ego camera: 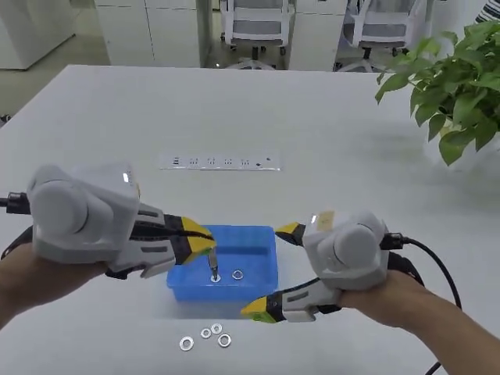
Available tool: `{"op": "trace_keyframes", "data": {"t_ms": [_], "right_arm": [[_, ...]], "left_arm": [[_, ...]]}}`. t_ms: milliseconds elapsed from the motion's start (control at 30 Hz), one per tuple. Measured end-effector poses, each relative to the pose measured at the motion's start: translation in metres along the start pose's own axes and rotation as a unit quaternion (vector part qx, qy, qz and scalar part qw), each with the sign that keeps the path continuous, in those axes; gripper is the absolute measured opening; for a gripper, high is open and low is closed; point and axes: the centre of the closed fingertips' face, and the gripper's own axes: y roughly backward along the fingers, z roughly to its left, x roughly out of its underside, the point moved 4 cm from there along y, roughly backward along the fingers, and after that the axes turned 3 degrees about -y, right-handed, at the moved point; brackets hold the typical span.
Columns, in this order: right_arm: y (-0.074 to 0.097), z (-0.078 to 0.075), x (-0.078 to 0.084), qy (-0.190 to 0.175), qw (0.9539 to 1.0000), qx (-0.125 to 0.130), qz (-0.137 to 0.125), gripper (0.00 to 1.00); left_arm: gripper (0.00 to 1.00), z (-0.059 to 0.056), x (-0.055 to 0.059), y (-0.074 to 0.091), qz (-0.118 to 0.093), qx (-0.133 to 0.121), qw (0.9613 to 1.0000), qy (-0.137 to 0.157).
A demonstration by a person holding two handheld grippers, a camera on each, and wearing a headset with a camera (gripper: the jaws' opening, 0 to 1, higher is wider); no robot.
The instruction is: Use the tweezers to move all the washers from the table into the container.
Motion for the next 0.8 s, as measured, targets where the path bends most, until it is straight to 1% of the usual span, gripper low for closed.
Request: {"op": "trace_keyframes", "data": {"t_ms": [100,233,333,467,600,800], "right_arm": [[0.003,0.0,0.002,-0.005,1.0,0.004,0.001,0.88],[0.006,0.003,0.003,-0.015,0.9998,0.009,-0.003,0.93],[0.007,0.003,0.004,-0.02,0.9996,0.016,-0.008,0.99],[0.008,0.004,0.005,-0.028,0.9994,0.017,-0.013,1.0],[0.008,0.006,0.01,-0.03,0.9994,0.017,-0.007,1.0],[0.01,0.01,0.02,-0.032,0.9994,0.015,0.002,1.0]], "left_arm": [[0.05,-0.003,-0.001,0.001,0.0,0.001,1.0,0.0],[0.05,-0.008,-0.001,0.003,0.0,0.004,1.0,0.0],[0.05,-0.011,0.0,0.004,0.0,0.007,1.0,0.001],[0.05,-0.014,0.001,0.003,0.001,0.011,0.9999,0.002],[0.05,-0.018,0.003,0.002,0.0,0.015,0.9999,0.004],[0.05,-0.026,0.008,-0.004,0.002,0.029,0.9995,0.007]]}}
